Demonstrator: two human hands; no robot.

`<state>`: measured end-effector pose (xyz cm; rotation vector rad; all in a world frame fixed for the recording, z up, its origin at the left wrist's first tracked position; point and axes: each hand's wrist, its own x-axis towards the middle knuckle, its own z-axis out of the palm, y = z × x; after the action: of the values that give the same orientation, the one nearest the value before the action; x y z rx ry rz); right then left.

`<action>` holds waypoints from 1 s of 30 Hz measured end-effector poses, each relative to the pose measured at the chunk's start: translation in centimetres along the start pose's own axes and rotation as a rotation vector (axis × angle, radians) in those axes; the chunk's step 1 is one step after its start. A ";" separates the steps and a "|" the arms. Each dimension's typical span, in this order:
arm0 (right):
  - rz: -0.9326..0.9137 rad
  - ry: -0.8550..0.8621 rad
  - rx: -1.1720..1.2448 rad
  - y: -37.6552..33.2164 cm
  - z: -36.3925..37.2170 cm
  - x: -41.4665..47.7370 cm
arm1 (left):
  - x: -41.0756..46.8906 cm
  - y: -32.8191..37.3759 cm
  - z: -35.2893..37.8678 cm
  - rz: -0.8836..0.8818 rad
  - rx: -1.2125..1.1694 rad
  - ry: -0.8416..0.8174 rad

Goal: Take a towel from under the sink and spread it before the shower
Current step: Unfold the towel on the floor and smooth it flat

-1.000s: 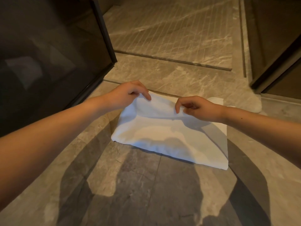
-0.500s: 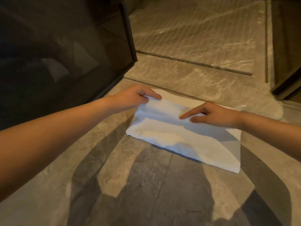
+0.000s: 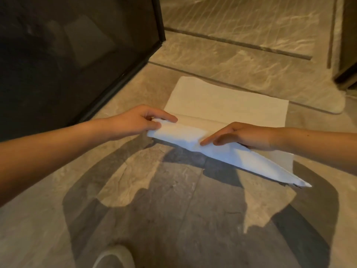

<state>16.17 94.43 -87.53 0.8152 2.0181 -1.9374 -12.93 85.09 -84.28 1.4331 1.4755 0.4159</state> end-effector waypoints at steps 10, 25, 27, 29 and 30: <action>0.166 0.134 0.130 0.6 1.2 1.0 | 1.4 -1.8 0.4 -0.028 0.065 -0.007; 0.407 -0.135 0.404 -0.3 5.1 0.7 | -0.2 -2.1 0.2 -0.448 0.032 -0.618; 0.345 0.127 0.433 -0.7 5.3 1.0 | 1.0 -2.1 1.3 -0.352 0.135 -0.523; 0.177 0.453 0.481 -1.1 4.3 1.3 | 2.7 -2.1 2.2 -0.116 0.214 -0.208; 0.099 0.589 0.448 -1.2 3.7 1.4 | 3.7 -2.1 2.5 -0.004 0.234 -0.035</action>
<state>13.59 91.21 -87.60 1.7277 1.7577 -2.3193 -11.29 86.90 -88.55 1.6116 1.5368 0.2196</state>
